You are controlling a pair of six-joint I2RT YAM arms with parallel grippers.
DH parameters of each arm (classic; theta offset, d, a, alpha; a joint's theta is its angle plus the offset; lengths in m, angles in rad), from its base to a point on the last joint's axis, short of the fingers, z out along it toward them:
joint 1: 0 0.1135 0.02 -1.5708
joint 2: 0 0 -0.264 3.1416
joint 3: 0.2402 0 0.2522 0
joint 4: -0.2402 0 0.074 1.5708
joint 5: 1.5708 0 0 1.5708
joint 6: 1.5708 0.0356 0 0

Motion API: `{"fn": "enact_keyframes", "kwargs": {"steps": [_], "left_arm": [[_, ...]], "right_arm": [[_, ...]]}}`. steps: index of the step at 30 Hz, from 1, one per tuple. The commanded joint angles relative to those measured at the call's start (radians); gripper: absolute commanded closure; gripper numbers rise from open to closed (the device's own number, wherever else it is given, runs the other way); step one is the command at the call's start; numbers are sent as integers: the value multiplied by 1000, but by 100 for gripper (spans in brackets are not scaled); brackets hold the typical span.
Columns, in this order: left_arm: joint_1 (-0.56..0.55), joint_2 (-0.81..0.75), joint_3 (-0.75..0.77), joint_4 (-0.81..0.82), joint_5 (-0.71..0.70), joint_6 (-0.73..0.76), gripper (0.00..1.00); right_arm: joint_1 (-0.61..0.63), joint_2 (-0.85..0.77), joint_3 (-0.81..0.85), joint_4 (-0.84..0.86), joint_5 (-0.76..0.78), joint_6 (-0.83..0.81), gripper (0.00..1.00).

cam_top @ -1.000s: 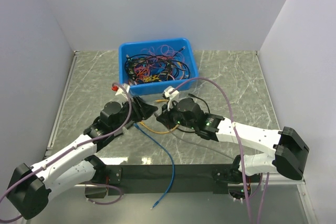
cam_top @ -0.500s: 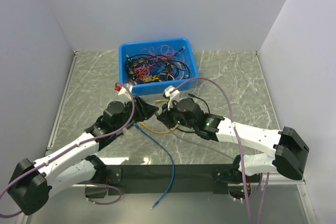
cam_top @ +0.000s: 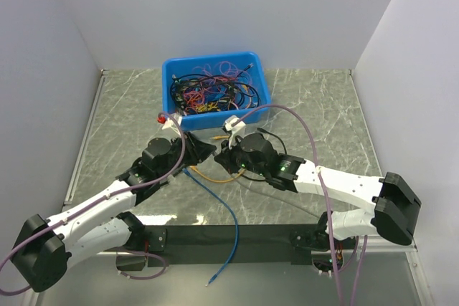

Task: Insert the plug into the switch port

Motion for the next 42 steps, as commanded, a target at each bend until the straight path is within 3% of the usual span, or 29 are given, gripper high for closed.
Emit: {"fn": "enact_keyframes", "kwargs": {"steps": [1,8,9,12,16,18,25,31,36,42], "left_arm": [[-7,4,42,41,-4,25,76],[-7,-2,38,41,-17,26,99],[-7,-2,36,39,-24,28,99],[-7,4,42,28,-31,35,100],[-7,-2,48,27,-56,58,100],[-7,-11,44,45,-56,77,100],[-4,-65,-5,184,-34,144,100],[5,-106,-56,307,16,186,99],[7,-154,-119,456,114,187,100],[10,-200,-134,464,124,187,99]], "right_arm": [[9,11,51,33,21,-1,100],[6,17,72,12,34,14,100],[6,21,85,0,41,20,88],[8,29,105,-20,35,28,66],[-6,9,118,-33,16,35,53],[-27,-12,115,-30,-19,49,51],[-184,-78,37,110,-442,140,52],[-279,-86,-13,203,-577,205,56],[-331,-61,-52,369,-778,310,59],[-340,-14,-73,483,-854,390,61]]}}
